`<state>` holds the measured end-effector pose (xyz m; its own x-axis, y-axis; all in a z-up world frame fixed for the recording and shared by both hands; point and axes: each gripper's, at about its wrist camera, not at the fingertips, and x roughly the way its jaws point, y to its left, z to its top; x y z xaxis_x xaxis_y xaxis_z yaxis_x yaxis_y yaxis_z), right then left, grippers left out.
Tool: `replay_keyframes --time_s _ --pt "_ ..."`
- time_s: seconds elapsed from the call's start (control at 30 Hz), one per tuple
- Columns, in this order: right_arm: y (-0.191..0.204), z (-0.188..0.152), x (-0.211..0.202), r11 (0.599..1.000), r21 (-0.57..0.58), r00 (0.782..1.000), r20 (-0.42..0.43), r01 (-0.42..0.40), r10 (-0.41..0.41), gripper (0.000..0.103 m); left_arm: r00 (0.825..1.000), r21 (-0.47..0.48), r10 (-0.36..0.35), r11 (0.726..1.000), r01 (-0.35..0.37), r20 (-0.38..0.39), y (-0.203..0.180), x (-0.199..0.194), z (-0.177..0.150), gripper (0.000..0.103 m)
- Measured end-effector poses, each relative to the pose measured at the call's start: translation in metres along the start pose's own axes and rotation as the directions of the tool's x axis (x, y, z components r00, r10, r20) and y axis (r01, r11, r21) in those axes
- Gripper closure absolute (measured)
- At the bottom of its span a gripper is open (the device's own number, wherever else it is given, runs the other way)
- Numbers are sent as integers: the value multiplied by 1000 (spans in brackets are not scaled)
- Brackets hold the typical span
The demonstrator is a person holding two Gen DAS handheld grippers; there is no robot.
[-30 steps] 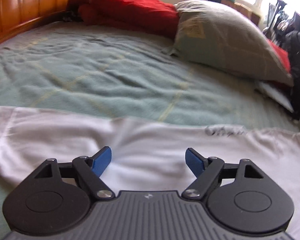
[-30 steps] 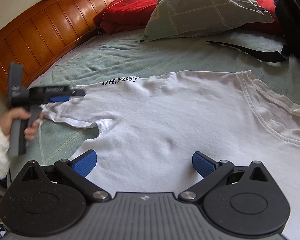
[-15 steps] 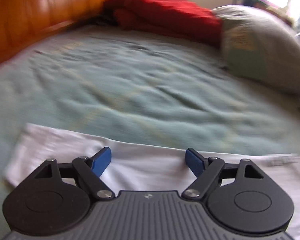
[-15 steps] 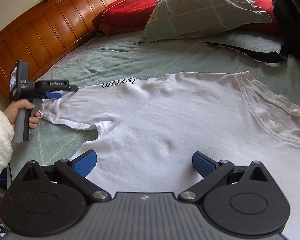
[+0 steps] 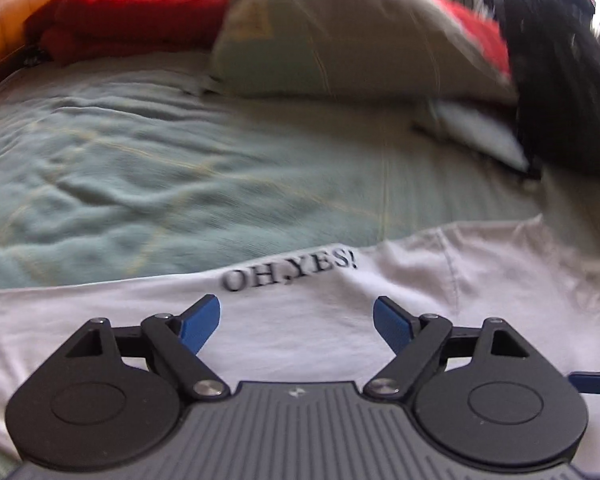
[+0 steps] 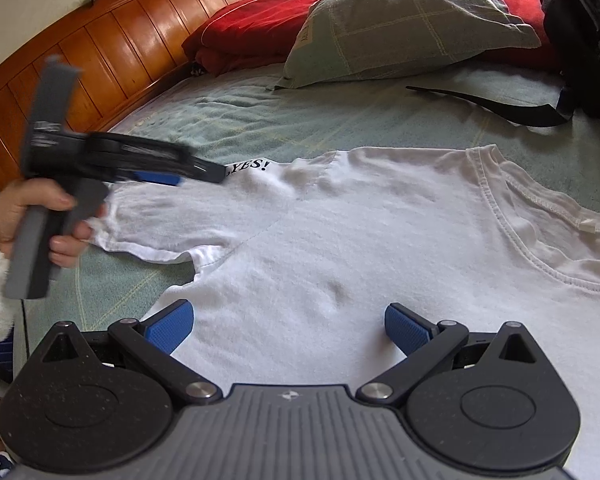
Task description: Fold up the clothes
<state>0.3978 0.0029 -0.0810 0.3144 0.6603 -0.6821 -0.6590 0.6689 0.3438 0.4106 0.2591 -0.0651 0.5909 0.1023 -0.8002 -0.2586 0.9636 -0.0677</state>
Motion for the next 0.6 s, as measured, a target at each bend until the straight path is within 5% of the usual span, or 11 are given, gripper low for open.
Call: replay_keyframes --time_s 0.27,0.6 --pt "-3 0 1 1000 13 1000 10 -2 2 0 990 -31 140 990 -139 8 -7 39 16 10" --pt "-7 2 -4 999 39 1000 30 -3 2 0 990 -74 121 991 -116 77 56 -37 5 11"
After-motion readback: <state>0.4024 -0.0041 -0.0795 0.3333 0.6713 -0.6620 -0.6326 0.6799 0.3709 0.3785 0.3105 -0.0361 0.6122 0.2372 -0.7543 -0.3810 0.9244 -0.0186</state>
